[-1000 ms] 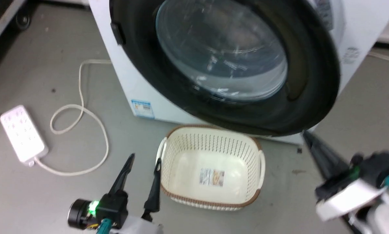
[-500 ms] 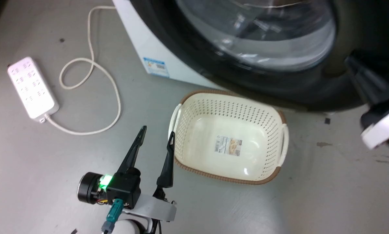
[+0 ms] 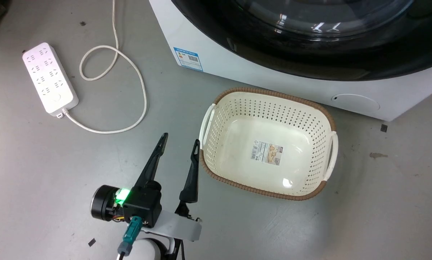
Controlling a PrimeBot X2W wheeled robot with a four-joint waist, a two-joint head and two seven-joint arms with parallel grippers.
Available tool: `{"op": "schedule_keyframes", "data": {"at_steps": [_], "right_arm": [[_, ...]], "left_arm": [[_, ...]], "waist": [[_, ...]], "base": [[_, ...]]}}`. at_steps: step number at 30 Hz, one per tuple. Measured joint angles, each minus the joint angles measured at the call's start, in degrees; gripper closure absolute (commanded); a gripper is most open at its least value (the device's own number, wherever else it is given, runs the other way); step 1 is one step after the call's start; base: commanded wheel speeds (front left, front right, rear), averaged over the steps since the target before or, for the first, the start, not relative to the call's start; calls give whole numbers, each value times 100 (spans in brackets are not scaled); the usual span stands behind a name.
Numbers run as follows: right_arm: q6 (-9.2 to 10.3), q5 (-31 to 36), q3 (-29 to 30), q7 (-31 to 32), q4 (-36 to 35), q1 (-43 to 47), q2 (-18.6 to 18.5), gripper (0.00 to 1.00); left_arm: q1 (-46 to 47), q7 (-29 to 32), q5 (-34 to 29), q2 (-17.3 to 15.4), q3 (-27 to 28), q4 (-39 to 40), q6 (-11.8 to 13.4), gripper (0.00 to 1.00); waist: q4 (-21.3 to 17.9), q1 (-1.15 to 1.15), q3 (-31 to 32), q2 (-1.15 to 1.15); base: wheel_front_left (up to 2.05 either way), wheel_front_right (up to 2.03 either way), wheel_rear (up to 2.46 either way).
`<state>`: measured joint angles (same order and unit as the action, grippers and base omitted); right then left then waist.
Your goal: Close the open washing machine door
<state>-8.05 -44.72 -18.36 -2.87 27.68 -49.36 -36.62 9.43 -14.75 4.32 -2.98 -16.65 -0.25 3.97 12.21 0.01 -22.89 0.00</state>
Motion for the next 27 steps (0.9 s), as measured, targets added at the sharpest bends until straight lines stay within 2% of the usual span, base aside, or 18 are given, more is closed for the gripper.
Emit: {"op": "schedule_keyframes", "data": {"at_steps": [7,8,9,13,18,23,27], "right_arm": [[4,4,-172,-235,345,-38,140,100],[4,37,-192,-330,378,-30,145,65],[11,62,-218,-412,403,-15,155,0],[23,86,-300,-706,438,247,242,0],[52,472,-369,-1049,241,929,313,0],[52,991,252,-1163,-229,1736,675,0],[52,1607,969,-1187,-820,2596,1163,0]], "left_arm": [[-2,0,80,4,-5,-27,48,0],[-2,0,91,7,1,-35,47,0],[-3,0,92,9,18,-51,46,0],[-15,0,98,9,104,-124,-13,0],[-180,0,154,-21,280,-218,-114,0],[-411,0,202,-97,474,-270,-213,0],[-603,0,240,-137,633,-276,-236,0]], "waist": [[-54,0,180,0],[-70,0,225,0],[-87,0,277,0],[-173,-1,554,0],[-345,-2,1000,0],[-610,-2,1447,0],[-865,-2,1758,0]], "base": [[0,0,0],[0,0,0],[0,0,0],[0,0,0],[0,0,0],[0,0,0],[0,0,0]]}}
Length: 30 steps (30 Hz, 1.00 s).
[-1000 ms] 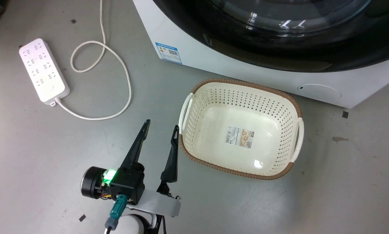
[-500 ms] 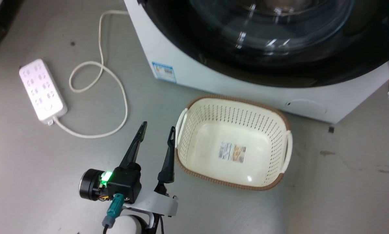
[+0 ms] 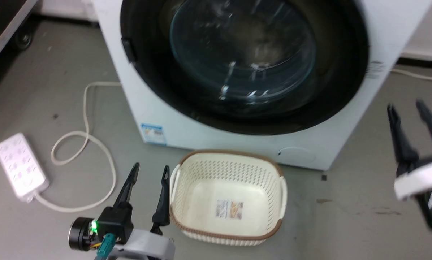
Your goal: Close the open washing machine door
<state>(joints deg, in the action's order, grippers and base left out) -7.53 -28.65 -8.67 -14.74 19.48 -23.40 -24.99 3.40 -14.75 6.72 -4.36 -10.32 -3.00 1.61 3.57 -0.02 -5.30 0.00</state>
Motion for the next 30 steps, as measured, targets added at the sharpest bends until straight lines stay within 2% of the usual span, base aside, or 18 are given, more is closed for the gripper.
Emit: {"op": "schedule_keyframes", "data": {"at_steps": [6,12,16,26,27,30], "right_arm": [[0,1124,977,0,-894,1384,899,0],[0,1873,1185,40,-1328,2151,1566,0],[0,2140,1300,77,-1363,2349,1803,0],[0,2308,1303,74,-1251,2432,1919,0],[0,2308,1302,77,-1240,2432,1919,100],[0,2308,1299,77,-1243,2429,1918,100]], "left_arm": [[-221,0,1,-2,86,-24,-85,0],[-381,0,-2,1,125,-119,-135,0],[-431,0,43,11,154,-182,-213,0],[-458,0,43,44,201,-299,-341,0],[-458,7,37,44,197,-311,-352,100],[-457,9,37,37,198,-309,-357,100]], "waist": [[-321,0,369,0],[-496,1,537,0],[-509,1,552,0],[-500,2,589,0],[-497,2,592,0],[-497,2,593,0]], "base": [[0,0,0],[0,0,0],[0,0,0],[0,0,0],[0,0,0],[0,0,0]]}}
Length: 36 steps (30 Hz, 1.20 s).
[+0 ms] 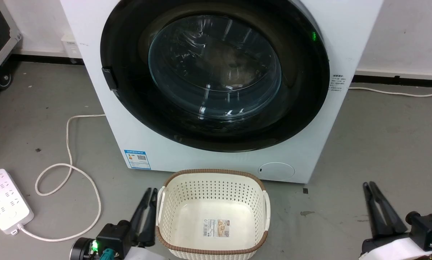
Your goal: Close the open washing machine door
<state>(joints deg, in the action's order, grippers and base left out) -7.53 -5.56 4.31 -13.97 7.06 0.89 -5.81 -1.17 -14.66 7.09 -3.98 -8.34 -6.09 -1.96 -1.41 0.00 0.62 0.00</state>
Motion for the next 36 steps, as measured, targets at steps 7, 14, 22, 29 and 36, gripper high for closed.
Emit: {"op": "schedule_keyframes", "data": {"at_steps": [7,14,22,29,36], "right_arm": [[0,4,-19,77,-14,-1,1,100],[0,14,-45,133,-47,-1,5,100],[0,59,-74,235,-87,-2,24,100],[0,115,-99,358,-142,-3,38,100],[0,149,-121,430,-187,-4,54,100]], "left_arm": [[0,80,-12,-1,29,22,0,100],[1,172,-46,1,73,55,1,100],[1,254,-92,2,141,91,9,100],[2,363,-145,7,193,127,29,100],[3,448,-190,12,234,164,35,100]], "waist": [[9,0,-4,0],[18,0,-8,0],[26,0,-12,0],[36,0,-16,0],[44,0,-20,0]], "base": [[0,0,0],[0,0,0],[0,0,0],[0,0,0],[0,0,0]]}}
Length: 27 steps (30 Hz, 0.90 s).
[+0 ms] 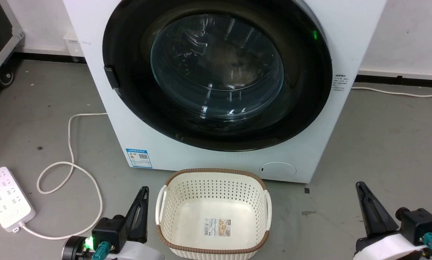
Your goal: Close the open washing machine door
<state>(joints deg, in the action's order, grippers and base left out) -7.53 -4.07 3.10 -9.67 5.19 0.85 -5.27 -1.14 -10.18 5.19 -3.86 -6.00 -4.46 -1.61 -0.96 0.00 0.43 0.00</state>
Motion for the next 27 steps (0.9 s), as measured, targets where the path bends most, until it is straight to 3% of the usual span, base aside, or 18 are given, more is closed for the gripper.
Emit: {"op": "schedule_keyframes", "data": {"at_steps": [27], "right_arm": [[0,102,-98,303,-146,-2,64,100]], "left_arm": [[2,314,-157,42,178,131,45,100]], "waist": [[30,0,-13,0]], "base": [[0,0,0]]}}
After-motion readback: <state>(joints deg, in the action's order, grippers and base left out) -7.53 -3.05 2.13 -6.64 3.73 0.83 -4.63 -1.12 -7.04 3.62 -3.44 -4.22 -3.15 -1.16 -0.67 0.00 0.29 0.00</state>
